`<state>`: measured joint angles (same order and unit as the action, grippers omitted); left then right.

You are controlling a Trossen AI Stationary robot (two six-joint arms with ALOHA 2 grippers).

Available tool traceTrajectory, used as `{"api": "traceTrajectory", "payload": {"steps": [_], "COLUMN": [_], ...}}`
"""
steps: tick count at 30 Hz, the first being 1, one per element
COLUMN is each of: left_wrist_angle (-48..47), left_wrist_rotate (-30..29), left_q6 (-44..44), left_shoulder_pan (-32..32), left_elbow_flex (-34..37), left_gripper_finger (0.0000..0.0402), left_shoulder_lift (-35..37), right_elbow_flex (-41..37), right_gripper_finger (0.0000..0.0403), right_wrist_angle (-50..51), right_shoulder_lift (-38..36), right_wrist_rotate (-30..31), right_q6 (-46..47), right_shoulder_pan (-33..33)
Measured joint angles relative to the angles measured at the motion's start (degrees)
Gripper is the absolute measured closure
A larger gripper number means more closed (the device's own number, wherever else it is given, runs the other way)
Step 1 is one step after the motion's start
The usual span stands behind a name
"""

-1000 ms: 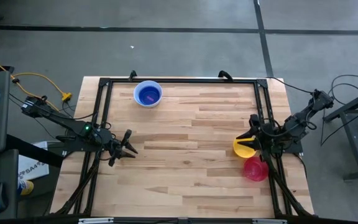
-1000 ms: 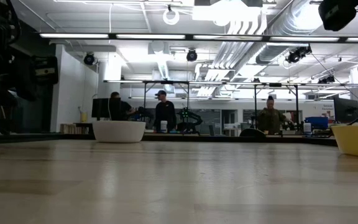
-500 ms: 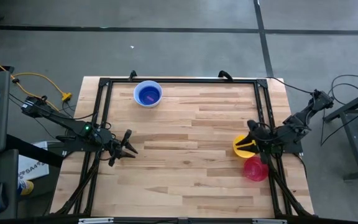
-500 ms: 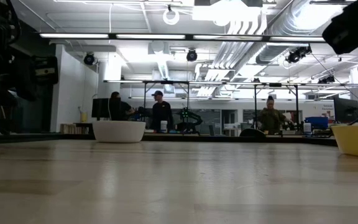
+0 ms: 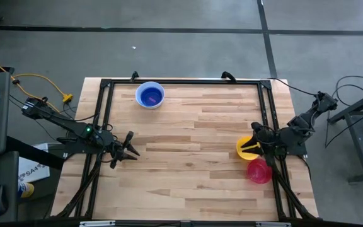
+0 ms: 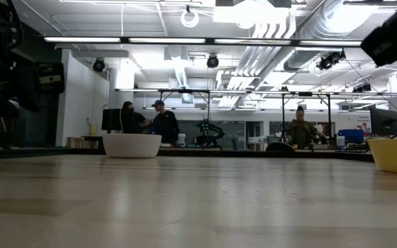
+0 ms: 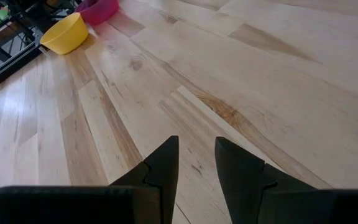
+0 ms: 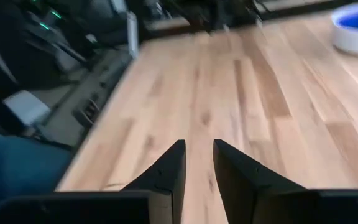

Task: Nest bowls inside each other
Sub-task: Stack the yellow bowl on top of the violet bowl

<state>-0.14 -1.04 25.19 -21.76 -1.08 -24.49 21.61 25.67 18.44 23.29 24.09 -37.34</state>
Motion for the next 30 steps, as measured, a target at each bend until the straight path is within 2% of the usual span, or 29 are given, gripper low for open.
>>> {"api": "traceTrajectory", "payload": {"steps": [6,14,21,30], "left_wrist_angle": [0.00,0.00,0.00,0.00], "left_wrist_rotate": [-0.02,-0.02,-0.02,-0.02], "left_q6": [0.01,0.00,0.01,0.00], "left_shoulder_pan": [-0.02,-0.01,-0.01,-0.02], "left_elbow_flex": [0.00,0.00,0.00,0.00], "left_gripper_finger": [0.0297,0.0297,0.0297,0.0297], "left_shoulder_lift": [-0.01,-0.02,-0.01,0.00], "right_elbow_flex": [0.74,9.44,16.07,16.65], "right_gripper_finger": [0.0327,0.0327,0.0327,0.0327], "right_wrist_angle": [5.82,12.95,22.84,28.64], "right_shoulder_lift": [0.63,6.43,16.22,26.93], "right_wrist_rotate": [1.73,1.85,-3.43,-13.91], "right_q6": [5.93,6.32,7.68,9.14], "right_shoulder_pan": [0.00,2.94,9.59,19.10]}}
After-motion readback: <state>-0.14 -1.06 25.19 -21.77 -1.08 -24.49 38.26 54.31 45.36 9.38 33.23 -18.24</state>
